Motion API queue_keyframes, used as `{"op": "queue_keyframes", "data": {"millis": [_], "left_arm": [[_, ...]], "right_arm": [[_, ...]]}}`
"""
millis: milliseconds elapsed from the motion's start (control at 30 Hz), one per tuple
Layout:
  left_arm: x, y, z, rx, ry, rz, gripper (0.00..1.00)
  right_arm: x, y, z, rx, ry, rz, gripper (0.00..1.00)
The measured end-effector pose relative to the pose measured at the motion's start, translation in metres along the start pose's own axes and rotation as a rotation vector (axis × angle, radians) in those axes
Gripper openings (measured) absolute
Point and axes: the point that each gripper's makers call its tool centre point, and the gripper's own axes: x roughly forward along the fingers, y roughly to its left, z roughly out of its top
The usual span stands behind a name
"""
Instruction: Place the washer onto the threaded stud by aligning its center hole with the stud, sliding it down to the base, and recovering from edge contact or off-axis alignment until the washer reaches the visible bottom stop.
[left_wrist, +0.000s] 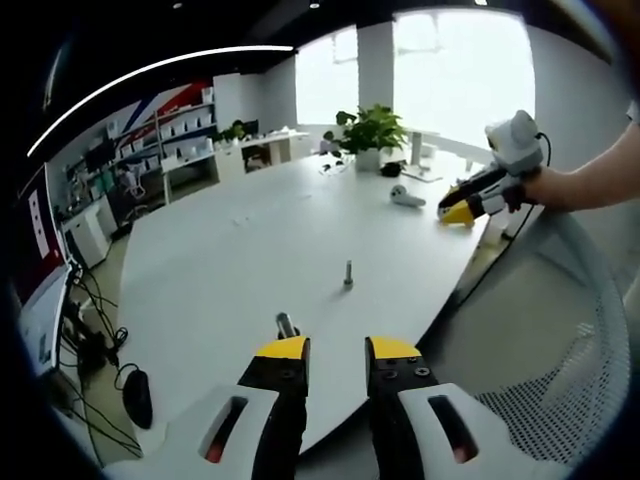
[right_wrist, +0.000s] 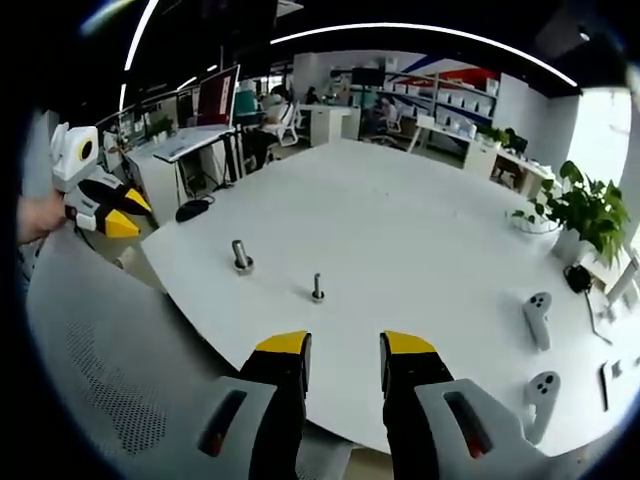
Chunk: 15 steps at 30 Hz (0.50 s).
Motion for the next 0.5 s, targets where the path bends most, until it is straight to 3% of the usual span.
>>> {"op": "queue_keyframes", "data": {"millis": [500], "left_arm": [[-0.0007,0.0039,-0.0012,-0.007,0.003,0.013,0.2]], "right_arm": [[0.0017,0.0018,0.0003,0.005,-0.001,0.014,0.3]]}}
